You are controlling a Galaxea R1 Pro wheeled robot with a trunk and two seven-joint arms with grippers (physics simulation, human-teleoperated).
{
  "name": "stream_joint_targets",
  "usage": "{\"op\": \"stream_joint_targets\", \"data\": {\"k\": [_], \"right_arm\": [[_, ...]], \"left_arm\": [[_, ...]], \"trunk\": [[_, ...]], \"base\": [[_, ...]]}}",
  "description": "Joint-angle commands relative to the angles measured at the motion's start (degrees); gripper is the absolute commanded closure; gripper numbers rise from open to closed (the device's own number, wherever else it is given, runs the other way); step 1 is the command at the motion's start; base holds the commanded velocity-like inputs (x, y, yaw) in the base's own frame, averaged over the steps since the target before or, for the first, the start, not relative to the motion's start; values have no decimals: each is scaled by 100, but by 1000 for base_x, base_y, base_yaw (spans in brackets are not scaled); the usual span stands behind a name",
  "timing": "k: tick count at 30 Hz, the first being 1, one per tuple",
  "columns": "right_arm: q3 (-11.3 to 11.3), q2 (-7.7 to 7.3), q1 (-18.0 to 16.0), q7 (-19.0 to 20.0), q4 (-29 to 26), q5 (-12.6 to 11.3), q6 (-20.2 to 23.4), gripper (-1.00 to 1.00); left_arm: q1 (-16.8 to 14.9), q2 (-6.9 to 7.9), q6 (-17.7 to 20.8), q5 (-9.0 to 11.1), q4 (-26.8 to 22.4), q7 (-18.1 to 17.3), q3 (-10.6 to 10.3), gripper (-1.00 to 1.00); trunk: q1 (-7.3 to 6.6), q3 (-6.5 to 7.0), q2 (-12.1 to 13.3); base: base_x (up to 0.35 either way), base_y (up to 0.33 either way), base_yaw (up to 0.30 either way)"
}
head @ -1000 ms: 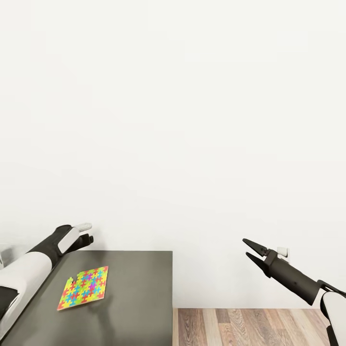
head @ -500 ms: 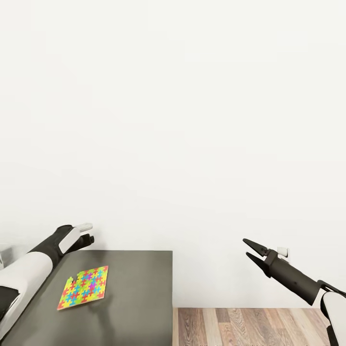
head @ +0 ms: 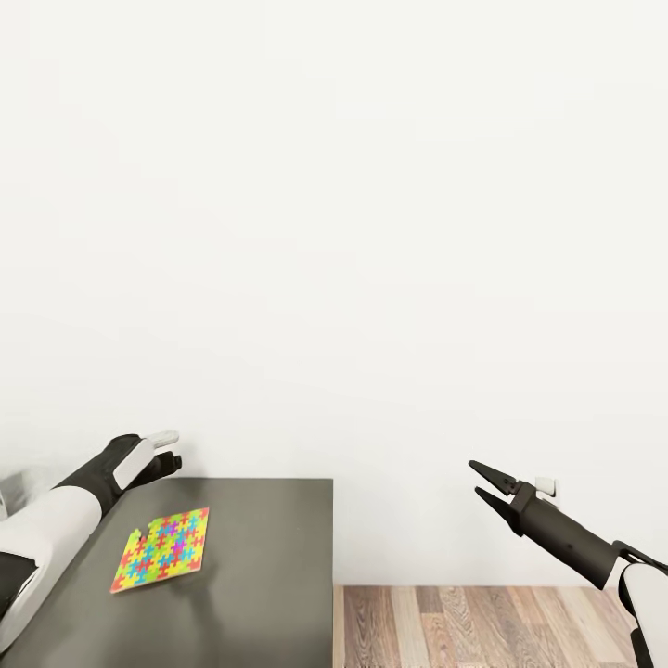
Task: Put all the toys in the child's room - the three board games (two on the bed and one on the table), the two jigsaw puzzles on the table, and the tennis ball on the table - inside the toy box on the table in the child's room.
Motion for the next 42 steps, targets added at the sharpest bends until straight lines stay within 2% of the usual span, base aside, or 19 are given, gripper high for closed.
{"op": "stream_joint_targets", "data": {"k": [1, 16, 24, 32, 42], "right_arm": [[-9, 4, -7, 54, -1, 49, 25, -100], [-8, 7, -9, 54, -1, 49, 25, -100], [-8, 1, -8, 54, -1, 49, 25, -100], [4, 7, -8, 54, -1, 49, 25, -100], [9, 5, -10, 54, -1, 49, 25, -100]], "left_arm": [[-4, 6, 18, 61, -13, 35, -44, -100], [10, 47, 26, 61, -13, -681, -40, -100], [13, 268, 29, 64, -13, -817, -34, -100], [19, 323, 18, 61, -13, -839, -32, -100], [58, 323, 10, 61, -13, -895, -33, -100]], "trunk": [[4, -23, -14], [4, -164, -14], [4, -240, -14], [4, -315, -14], [4, -409, -14]], "base": [[0, 0, 0], [0, 0, 0], [0, 0, 0], [0, 0, 0], [0, 0, 0]]}}
